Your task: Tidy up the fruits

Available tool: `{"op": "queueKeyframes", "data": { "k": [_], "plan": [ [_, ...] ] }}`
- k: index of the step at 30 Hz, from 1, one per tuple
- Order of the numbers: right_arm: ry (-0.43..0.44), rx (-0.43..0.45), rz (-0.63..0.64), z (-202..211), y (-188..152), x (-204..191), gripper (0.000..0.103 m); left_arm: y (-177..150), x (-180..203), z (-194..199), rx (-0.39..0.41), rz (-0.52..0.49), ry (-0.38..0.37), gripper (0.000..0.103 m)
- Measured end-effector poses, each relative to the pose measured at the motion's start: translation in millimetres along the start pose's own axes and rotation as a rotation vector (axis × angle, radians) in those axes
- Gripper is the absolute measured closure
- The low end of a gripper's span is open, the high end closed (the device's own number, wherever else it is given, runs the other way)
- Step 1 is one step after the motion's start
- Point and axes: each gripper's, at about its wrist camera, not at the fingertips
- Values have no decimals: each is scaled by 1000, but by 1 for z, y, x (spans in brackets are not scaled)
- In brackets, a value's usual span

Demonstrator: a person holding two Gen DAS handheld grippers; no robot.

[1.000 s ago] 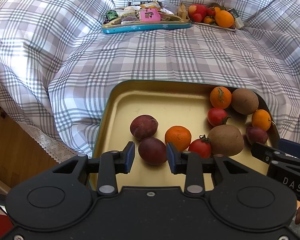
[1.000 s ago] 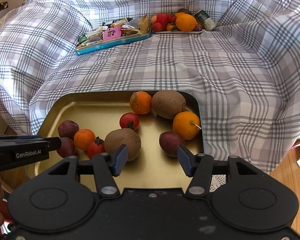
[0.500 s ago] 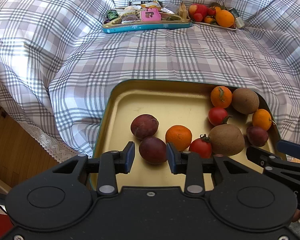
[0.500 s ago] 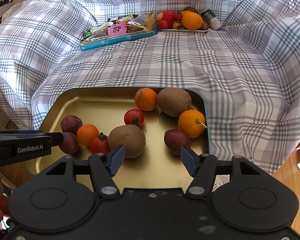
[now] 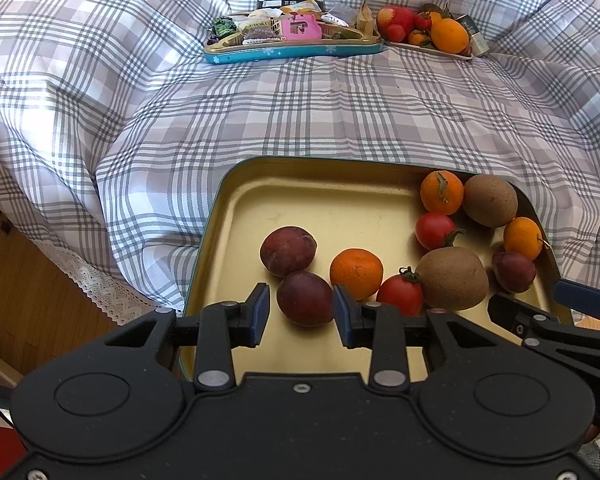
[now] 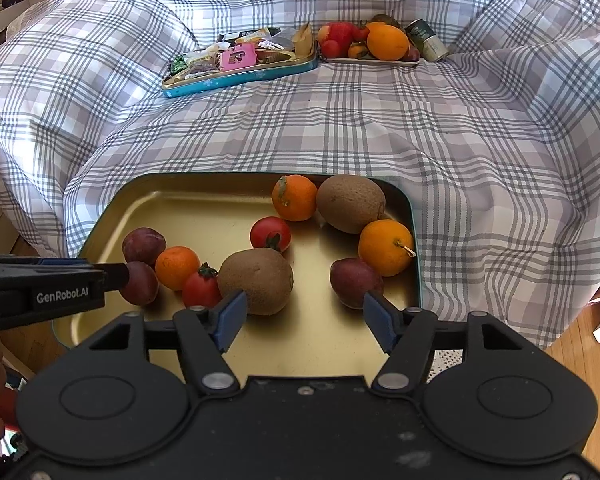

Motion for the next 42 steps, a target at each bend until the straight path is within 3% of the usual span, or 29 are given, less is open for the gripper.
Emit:
{"op": "queueKeyframes", "data": {
  "k": [29,42],
  "plan": [
    [-11,25,58,3,0,-6,34,2,2,-1,-10,-4,-25,59],
    [-40,65,-4,-6,19,3,34,17,11,-15,-46,-46,-32,59]
  ]
}}
Point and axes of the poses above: each gripper's, at about its wrist camera, not at the fingertips, and z roughly against the way its jaws point, x to its right, y to its top, and after that the axes turned 10 degrees about -z, right-handed
